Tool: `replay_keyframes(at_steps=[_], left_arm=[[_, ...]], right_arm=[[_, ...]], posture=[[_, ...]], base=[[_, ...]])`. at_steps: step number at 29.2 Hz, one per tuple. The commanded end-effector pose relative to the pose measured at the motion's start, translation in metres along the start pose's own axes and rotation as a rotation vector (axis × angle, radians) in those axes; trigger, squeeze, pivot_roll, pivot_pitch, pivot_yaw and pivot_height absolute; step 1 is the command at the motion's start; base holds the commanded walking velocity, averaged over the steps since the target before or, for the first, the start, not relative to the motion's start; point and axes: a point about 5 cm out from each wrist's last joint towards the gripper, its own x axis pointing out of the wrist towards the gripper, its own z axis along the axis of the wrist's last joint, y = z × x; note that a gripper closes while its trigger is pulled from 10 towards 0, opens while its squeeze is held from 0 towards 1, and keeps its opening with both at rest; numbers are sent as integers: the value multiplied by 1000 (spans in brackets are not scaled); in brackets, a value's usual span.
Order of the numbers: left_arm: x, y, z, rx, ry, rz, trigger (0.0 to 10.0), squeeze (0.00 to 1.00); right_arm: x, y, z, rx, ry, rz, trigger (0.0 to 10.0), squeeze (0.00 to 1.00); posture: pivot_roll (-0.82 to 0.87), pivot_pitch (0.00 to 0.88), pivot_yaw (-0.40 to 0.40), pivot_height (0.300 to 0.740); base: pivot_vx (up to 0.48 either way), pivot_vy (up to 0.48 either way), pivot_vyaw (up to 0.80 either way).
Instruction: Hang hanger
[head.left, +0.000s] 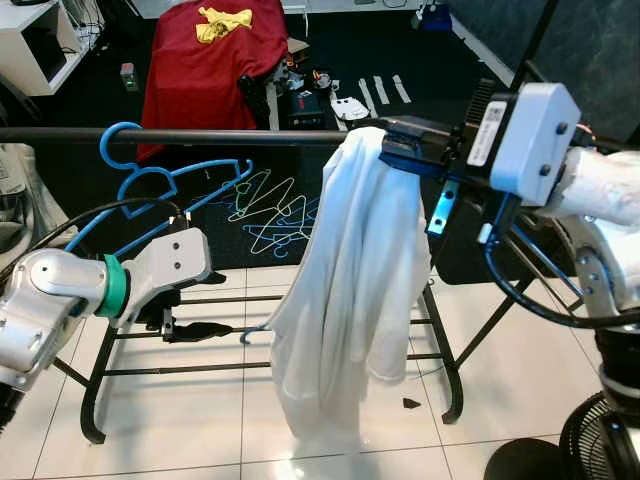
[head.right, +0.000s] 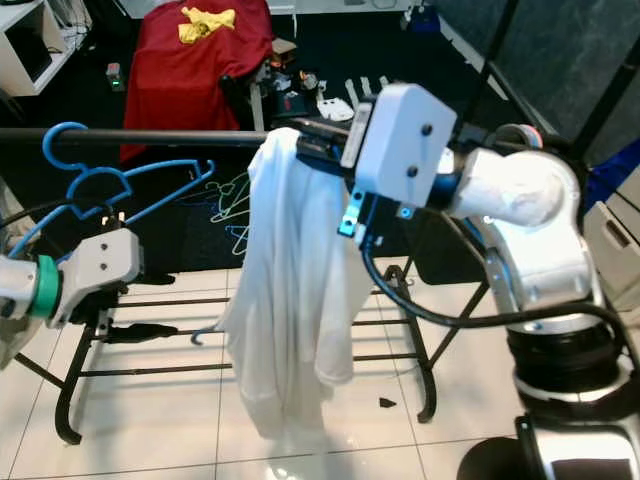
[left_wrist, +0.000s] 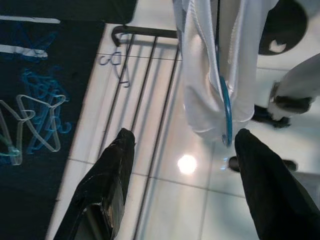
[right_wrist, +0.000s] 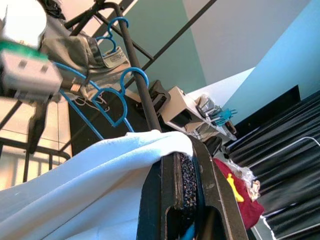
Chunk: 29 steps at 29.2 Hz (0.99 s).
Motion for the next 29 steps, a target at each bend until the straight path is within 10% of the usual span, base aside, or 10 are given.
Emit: replay_keyframes(at_steps=[1, 8, 9, 11, 12, 29], left_arm=[[10, -9, -8, -35, 34, -26, 10000, 0], [32, -20, -17, -106, 48, -52, 10000, 0], [35, -21, -18, -124, 51, -50, 4863, 0], [35, -21, -18, -124, 51, -50, 4863, 0], [38, -22, -18, -137, 55, -45, 0, 0], [41, -25, -23, -162, 80, -34, 0, 0]], right_arm=[[3, -2, 8, -20, -34, 5, 0, 0], [6, -3, 13, -26, -53, 6, 0, 0], [6, -4, 13, -27, -55, 5, 0, 0], [6, -4, 13, -27, -55, 5, 0, 0], [6, -4, 14, -27, -55, 5, 0, 0], [4, -5, 13, -24, -47, -3, 0, 0]], posture=[[-48, 90, 116, 740], [-54, 90, 117, 740], [-57, 91, 119, 740], [-57, 91, 119, 740], [-56, 91, 119, 740], [-56, 94, 121, 740]], base=[[0, 0, 0], [0, 0, 0], [0, 0, 0], [0, 0, 0], [0, 0, 0], [0, 0, 0]])
